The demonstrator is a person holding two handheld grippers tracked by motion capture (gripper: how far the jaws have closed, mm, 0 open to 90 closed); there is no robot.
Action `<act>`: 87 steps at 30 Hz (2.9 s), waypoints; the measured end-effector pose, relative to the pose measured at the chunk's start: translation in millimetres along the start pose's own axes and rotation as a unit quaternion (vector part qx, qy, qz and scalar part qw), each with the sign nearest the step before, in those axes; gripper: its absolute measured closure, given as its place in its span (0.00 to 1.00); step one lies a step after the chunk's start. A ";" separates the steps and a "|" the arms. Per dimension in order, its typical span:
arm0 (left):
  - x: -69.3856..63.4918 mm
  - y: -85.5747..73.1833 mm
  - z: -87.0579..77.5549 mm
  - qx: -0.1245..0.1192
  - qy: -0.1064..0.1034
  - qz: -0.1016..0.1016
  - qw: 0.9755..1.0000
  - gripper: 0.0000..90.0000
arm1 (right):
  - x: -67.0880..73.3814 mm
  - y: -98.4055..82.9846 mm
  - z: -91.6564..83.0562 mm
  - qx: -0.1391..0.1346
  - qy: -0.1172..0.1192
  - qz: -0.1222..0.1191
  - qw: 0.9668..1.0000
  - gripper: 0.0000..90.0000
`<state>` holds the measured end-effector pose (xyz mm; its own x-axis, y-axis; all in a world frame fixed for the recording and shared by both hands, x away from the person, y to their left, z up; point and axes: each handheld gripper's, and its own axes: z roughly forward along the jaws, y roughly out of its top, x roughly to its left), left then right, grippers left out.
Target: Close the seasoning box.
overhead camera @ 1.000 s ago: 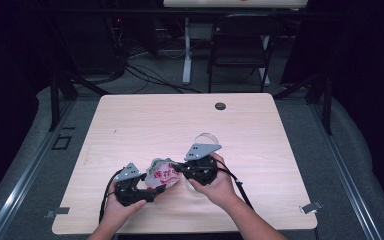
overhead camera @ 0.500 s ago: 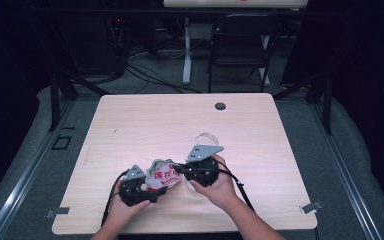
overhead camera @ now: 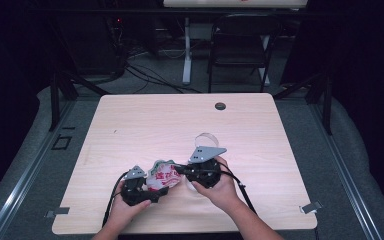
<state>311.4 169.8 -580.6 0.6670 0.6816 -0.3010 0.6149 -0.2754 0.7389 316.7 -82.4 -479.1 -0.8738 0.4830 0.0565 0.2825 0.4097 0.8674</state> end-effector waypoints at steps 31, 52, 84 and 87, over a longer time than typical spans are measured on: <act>-6.7 -0.4 16.3 0.011 0.038 0.033 0.999 0.37 | -1.5 -5.1 -2.7 0.002 0.000 0.004 1.000 1.00; -4.6 -1.0 11.4 -0.005 0.038 0.032 0.999 0.58 | -1.9 0.3 0.2 0.001 0.001 0.009 1.000 1.00; -15.8 22.1 -25.7 -0.046 0.125 0.121 0.984 0.65 | -2.5 15.0 -18.8 -0.037 0.000 0.009 0.999 1.00; -18.7 24.9 -28.9 -0.047 0.155 0.138 0.977 0.65 | -3.5 14.7 -20.5 -0.036 -0.004 0.007 0.999 1.00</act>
<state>302.1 169.8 -539.1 0.6340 0.7664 0.1032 0.3791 -0.4243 0.8224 315.7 -93.9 -456.4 -0.8664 0.4951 0.0653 0.2655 0.3458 0.9000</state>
